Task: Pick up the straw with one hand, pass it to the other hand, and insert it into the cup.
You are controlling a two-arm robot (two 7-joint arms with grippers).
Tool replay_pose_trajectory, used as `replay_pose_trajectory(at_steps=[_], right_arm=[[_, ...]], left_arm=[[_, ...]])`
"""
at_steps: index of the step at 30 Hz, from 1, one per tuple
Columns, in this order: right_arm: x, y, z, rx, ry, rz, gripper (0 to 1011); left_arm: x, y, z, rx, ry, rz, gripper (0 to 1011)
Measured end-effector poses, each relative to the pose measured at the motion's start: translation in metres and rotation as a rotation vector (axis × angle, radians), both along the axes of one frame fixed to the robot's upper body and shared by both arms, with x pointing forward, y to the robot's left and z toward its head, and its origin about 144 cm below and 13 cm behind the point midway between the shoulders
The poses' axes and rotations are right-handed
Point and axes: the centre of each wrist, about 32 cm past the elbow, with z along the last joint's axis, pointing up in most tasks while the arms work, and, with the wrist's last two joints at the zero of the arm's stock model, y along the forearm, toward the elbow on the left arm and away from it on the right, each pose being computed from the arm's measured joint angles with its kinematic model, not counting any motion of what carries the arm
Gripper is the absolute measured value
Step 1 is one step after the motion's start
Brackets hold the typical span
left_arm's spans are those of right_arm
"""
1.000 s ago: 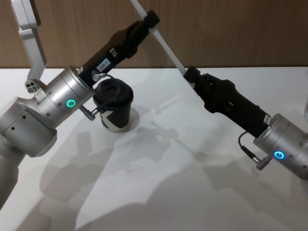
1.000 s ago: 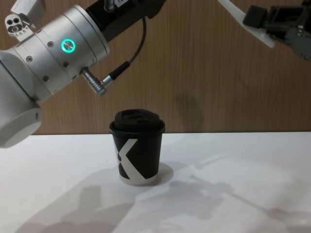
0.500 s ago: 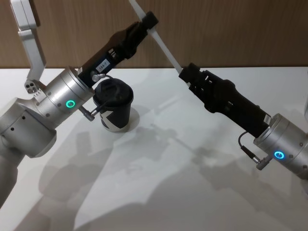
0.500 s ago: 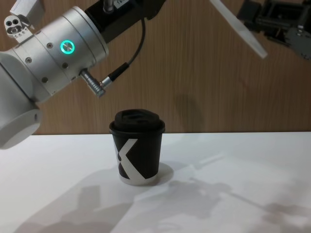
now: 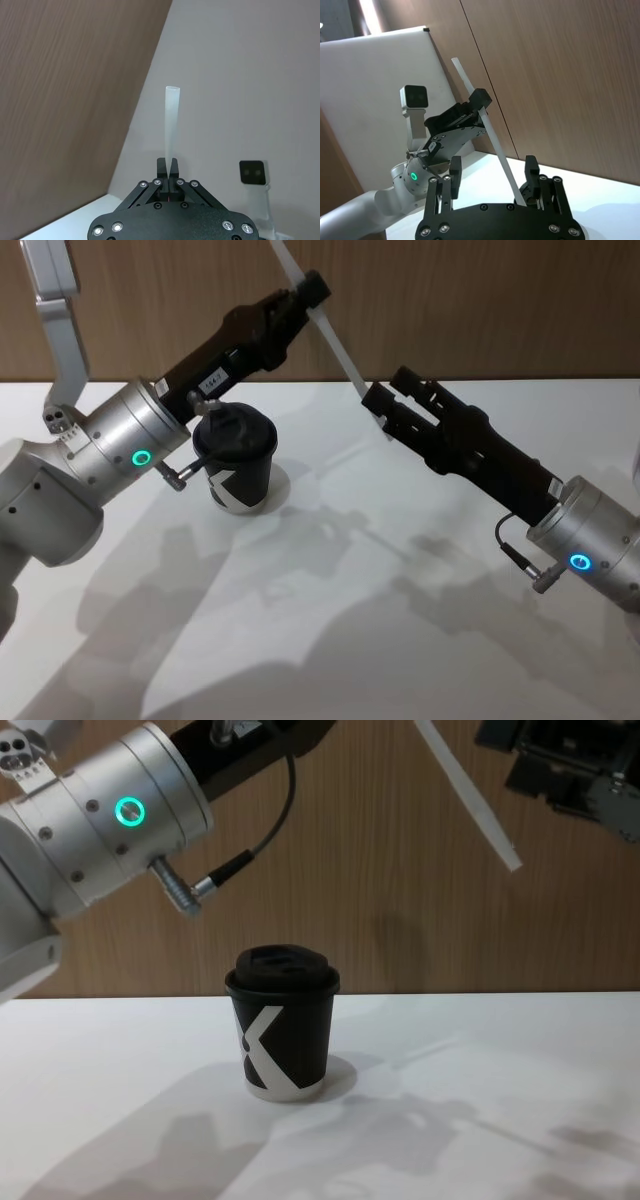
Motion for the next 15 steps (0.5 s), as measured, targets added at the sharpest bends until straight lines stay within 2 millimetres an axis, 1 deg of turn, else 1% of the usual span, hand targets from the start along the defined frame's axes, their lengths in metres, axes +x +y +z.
replay_pose_trajectory(at_steps=[1, 4, 6, 7, 10, 15], right_arm=[[0.0, 0.0, 0.0, 0.0, 0.0, 0.0, 791], [0.0, 0.0, 0.0, 0.0, 0.0, 0.0, 844], [0.0, 0.0, 0.0, 0.0, 0.0, 0.0, 927], [0.0, 0.0, 0.0, 0.0, 0.0, 0.0, 927], [0.0, 0.0, 0.0, 0.0, 0.0, 0.0, 1000], [0.0, 0.0, 0.0, 0.0, 0.0, 0.0, 1001]], left_arm=[[-0.002, 0.001, 0.002, 0.021, -0.019, 0.017, 2], [-0.005, 0.004, 0.006, 0.053, -0.048, 0.044, 2], [-0.008, 0.006, 0.008, 0.071, -0.065, 0.058, 2], [-0.01, 0.008, 0.01, 0.09, -0.081, 0.077, 2], [-0.015, 0.013, 0.014, 0.123, -0.111, 0.112, 2], [-0.024, 0.024, 0.019, 0.162, -0.144, 0.165, 2]])
